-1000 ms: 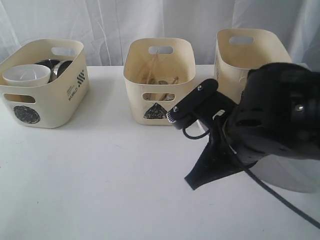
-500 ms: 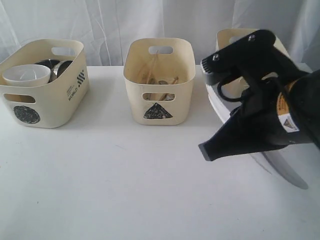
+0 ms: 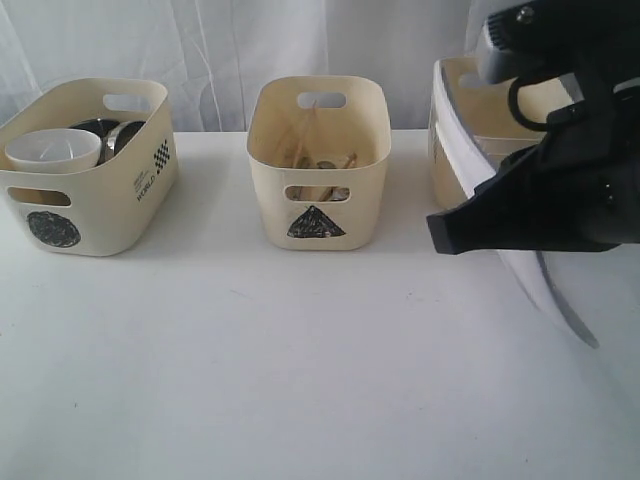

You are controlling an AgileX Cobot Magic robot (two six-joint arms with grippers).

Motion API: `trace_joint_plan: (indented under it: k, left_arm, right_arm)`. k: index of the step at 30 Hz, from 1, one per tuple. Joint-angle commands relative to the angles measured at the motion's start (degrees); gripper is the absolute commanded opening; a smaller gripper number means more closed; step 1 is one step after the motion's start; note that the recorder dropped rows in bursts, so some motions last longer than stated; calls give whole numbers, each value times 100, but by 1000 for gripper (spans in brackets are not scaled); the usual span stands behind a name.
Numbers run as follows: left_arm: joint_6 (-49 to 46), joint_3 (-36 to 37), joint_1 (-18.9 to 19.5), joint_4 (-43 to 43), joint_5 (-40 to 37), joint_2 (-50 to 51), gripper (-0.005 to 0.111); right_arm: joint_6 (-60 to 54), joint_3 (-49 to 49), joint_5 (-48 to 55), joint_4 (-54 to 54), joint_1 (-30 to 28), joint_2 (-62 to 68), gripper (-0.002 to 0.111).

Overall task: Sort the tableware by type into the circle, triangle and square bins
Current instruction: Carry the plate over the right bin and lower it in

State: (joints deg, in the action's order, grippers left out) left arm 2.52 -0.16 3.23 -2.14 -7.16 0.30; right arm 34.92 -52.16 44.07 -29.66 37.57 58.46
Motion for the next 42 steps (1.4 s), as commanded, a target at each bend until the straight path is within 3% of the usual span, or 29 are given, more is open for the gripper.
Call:
trace_joint_plan:
  k: [1, 10, 17, 24, 42]
  left_arm:
    - [13, 16, 3, -22, -18, -30, 0]
    - [24, 16, 3, -22, -18, -30, 0]
    - [24, 16, 3, -22, -18, -30, 0]
    - [24, 16, 3, -22, -18, -30, 0]
    - [24, 16, 3, -22, -18, -30, 0]
  right_arm:
    - [-21, -318, -176, -168, -61, -67, 0]
    - [-187, -925, 2, -516, -61, -57, 0]
    - [-190, -1202, -146, -929, -545, 130, 0]
    - [-325, -1504, -978, -1036, -991, 469, 0]
    - [-523, -3156, -2208, -1416, -2232, 2881, 0]
